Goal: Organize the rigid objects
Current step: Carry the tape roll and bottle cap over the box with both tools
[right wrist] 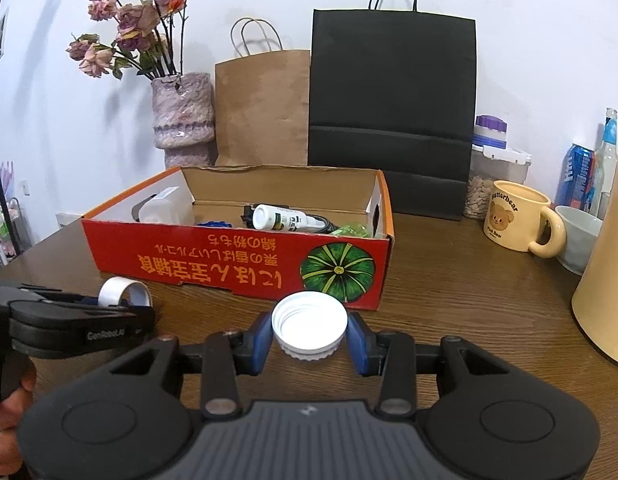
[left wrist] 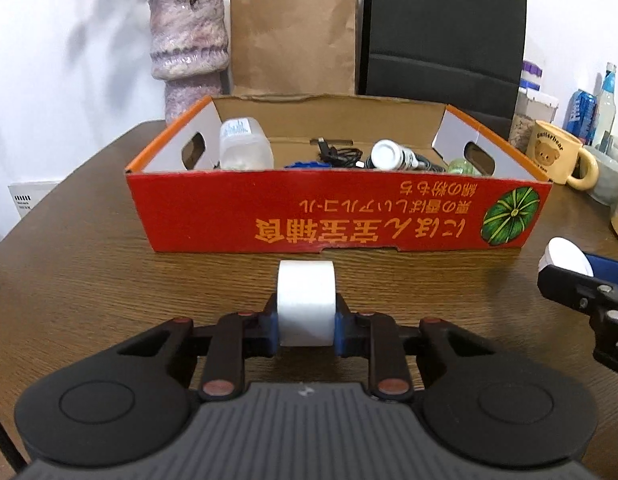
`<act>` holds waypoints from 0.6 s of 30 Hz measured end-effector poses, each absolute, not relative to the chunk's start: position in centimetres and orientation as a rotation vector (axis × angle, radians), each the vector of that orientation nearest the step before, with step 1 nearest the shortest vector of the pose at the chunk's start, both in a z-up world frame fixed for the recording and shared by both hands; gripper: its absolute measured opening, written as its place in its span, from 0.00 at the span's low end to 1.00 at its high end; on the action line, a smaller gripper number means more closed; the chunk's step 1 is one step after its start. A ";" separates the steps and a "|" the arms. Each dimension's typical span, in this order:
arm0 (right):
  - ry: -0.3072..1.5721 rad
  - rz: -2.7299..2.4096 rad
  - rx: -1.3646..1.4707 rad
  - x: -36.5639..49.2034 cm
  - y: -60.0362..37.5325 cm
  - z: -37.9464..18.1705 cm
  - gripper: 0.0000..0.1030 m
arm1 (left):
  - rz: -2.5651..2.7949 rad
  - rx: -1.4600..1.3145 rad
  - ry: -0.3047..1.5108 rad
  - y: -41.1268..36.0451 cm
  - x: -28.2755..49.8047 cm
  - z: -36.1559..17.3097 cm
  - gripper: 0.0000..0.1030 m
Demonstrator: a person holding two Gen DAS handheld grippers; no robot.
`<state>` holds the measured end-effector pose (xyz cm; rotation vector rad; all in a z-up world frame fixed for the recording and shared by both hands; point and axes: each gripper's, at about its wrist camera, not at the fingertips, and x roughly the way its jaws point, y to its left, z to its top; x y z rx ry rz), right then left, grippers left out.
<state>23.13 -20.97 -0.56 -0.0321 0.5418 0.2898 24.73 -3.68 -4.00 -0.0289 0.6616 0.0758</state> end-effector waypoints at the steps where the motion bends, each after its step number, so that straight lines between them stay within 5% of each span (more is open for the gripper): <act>1: 0.538 0.291 -0.032 23.1 -20.9 -0.5 0.38 | 0.077 -0.028 0.652 -3.7 24.5 -3.8 0.24; 18: 0.438 0.322 -0.021 21.4 -20.0 2.2 0.38 | 0.047 -0.022 0.495 -4.0 20.8 2.1 0.24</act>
